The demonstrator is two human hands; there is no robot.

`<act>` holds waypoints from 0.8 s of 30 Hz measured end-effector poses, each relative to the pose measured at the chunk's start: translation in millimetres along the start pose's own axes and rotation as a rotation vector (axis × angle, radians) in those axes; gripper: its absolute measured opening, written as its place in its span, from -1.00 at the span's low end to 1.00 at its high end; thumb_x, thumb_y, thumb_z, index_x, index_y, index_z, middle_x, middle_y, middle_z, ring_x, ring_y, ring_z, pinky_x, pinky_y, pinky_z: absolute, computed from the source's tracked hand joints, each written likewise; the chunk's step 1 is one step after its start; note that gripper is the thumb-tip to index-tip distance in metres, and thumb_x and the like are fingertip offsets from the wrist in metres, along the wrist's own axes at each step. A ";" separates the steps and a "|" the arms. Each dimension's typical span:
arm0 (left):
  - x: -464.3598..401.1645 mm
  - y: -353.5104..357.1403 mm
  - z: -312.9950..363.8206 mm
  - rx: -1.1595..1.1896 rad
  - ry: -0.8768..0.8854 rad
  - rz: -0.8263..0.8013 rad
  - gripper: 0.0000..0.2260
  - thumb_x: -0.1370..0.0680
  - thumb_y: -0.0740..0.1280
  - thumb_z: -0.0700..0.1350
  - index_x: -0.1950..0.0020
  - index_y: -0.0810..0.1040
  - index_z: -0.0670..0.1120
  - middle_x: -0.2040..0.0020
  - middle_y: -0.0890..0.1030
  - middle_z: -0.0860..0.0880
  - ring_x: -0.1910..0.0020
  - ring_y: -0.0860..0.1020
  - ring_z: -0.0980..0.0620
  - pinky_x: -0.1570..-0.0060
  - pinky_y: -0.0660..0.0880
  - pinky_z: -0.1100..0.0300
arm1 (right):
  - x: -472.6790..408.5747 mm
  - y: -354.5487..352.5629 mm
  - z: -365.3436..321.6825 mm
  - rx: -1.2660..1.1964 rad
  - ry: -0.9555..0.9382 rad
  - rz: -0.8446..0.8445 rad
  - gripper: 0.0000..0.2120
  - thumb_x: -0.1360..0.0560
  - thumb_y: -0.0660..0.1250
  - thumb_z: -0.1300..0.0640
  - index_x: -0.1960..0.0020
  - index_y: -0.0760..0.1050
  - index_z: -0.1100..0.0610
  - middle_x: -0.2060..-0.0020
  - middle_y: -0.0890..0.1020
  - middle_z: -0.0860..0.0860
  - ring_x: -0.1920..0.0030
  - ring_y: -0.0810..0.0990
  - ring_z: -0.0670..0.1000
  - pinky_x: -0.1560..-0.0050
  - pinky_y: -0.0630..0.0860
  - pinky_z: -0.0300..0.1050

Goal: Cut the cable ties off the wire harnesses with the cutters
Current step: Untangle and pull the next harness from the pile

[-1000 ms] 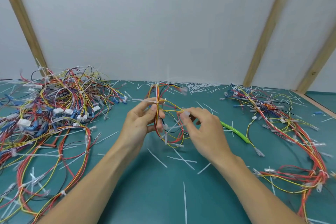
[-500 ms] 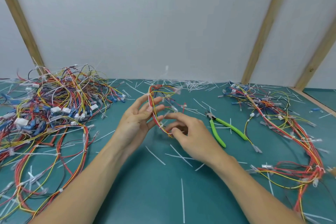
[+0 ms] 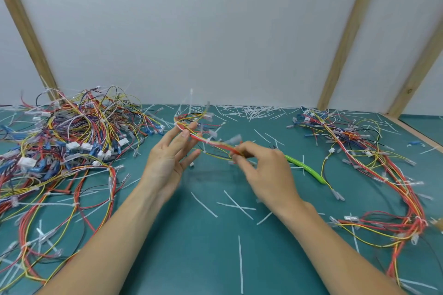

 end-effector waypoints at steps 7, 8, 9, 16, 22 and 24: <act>6.0 2.7 0.7 -0.193 0.000 0.042 -0.71 -0.61 0.34 0.04 -0.31 0.53 0.02 -0.16 0.70 0.08 0.11 0.70 0.10 0.35 0.56 0.29 | -5.6 -10.2 4.0 -0.164 0.148 0.253 -0.92 -0.54 0.45 -0.04 0.09 0.71 -0.09 0.24 0.70 -0.30 0.17 0.70 -0.21 0.05 0.63 -0.06; 6.6 3.3 1.3 -0.199 -0.001 0.047 -0.73 -0.61 0.34 0.04 -0.29 0.53 0.03 -0.15 0.70 0.06 0.17 0.69 0.11 0.37 0.55 0.30 | -6.5 -11.8 5.6 -0.164 0.180 0.260 -0.89 -0.53 0.45 -0.07 0.12 0.72 -0.09 0.27 0.70 -0.29 0.20 0.69 -0.22 0.07 0.62 -0.09; 7.1 3.5 1.8 -0.210 0.002 0.057 -0.75 -0.61 0.34 0.03 -0.27 0.54 0.03 -0.13 0.71 0.04 0.22 0.67 0.11 0.39 0.53 0.30 | -7.6 -13.1 6.9 -0.183 0.215 0.258 -0.86 -0.53 0.46 -0.08 0.15 0.72 -0.07 0.31 0.70 -0.25 0.23 0.69 -0.20 0.10 0.61 -0.11; 11.5 10.8 -1.2 -0.485 0.120 0.061 -0.86 -0.64 0.32 -0.10 -0.07 0.67 -0.05 0.12 0.74 -0.04 0.29 0.64 0.08 0.40 0.49 0.28 | -12.0 -17.4 -9.6 -0.754 0.453 0.159 -0.80 -0.58 0.45 0.09 0.16 0.70 0.18 0.33 0.73 0.12 0.34 0.74 0.09 0.38 0.59 -0.19; 17.5 17.2 -20.2 -1.007 0.372 -0.269 -0.74 -0.59 0.40 -0.08 -0.25 0.59 0.16 0.24 0.62 0.12 0.29 0.54 0.08 0.26 0.39 0.34 | -12.2 -21.8 -12.4 -0.877 0.587 0.093 -0.74 -0.58 0.43 0.02 0.15 0.69 0.19 0.31 0.71 0.15 0.37 0.72 0.06 0.41 0.61 -0.16; 19.0 18.3 -26.2 -1.106 0.406 -0.339 -0.76 -0.58 0.40 -0.02 -0.23 0.58 0.21 0.23 0.59 0.17 0.29 0.50 0.10 0.28 0.34 0.34 | -12.4 -22.0 -12.6 -0.880 0.596 0.064 -0.74 -0.59 0.42 0.01 0.16 0.69 0.16 0.31 0.71 0.13 0.37 0.71 0.04 0.39 0.63 -0.15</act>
Point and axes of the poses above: each hand's wrist, its own x-axis away from the middle knuckle, its own y-axis out of the palm, z = x × y, the point moved 1 cm from there along -x, towards the middle knuckle
